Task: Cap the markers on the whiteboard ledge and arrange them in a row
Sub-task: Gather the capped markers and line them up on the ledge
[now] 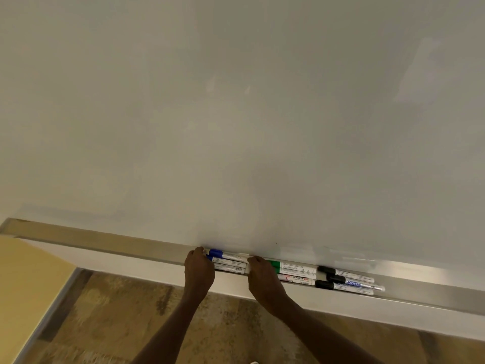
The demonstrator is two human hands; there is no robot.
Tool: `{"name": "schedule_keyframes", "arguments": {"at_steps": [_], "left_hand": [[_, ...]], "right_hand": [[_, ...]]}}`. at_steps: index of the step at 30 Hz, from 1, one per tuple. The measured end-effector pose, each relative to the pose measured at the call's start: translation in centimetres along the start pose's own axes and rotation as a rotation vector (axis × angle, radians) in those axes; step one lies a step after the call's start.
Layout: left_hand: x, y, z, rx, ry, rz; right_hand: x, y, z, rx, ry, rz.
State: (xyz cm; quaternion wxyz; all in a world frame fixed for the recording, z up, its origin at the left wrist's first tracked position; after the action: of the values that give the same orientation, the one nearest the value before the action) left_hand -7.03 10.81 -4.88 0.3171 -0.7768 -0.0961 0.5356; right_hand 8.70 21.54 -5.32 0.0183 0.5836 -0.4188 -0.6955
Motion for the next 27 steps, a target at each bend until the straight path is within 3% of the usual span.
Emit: {"name": "schedule_keyframes", "arguments": {"at_steps": [14, 17, 22, 27], "left_hand": [[0.6, -0.5, -1.0, -0.002, 0.007, -0.065], [0.8, -0.7, -1.1, 0.0, 0.021, -0.068], [1.0, -1.2, -1.4, 0.019, 0.024, -0.047], [1.4, -1.9, -1.9, 0.045, 0.032, -0.028]], "right_hand": [[-0.7, 0.3, -0.3, -0.01, -0.04, 0.086], [-3.6, -0.4, -1.2, -0.028, -0.167, 0.068], [-9.1, -5.5, -4.6, 0.176, -0.389, 0.153], [-13.9, -10.6, -9.4, 0.275, -0.606, 0.04]]}}
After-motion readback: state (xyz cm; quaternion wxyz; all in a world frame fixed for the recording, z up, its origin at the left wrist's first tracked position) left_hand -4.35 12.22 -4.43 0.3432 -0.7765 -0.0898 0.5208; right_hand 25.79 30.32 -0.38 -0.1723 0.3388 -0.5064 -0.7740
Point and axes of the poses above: each hand's wrist, its own z-axis towards the middle knuckle, its own x-axis out of the palm, y = z × x, the point moved 9 cm from there along z, towards the middle knuckle, and after that the axes turned 6 degrees about -x, right-handed, at the moved point
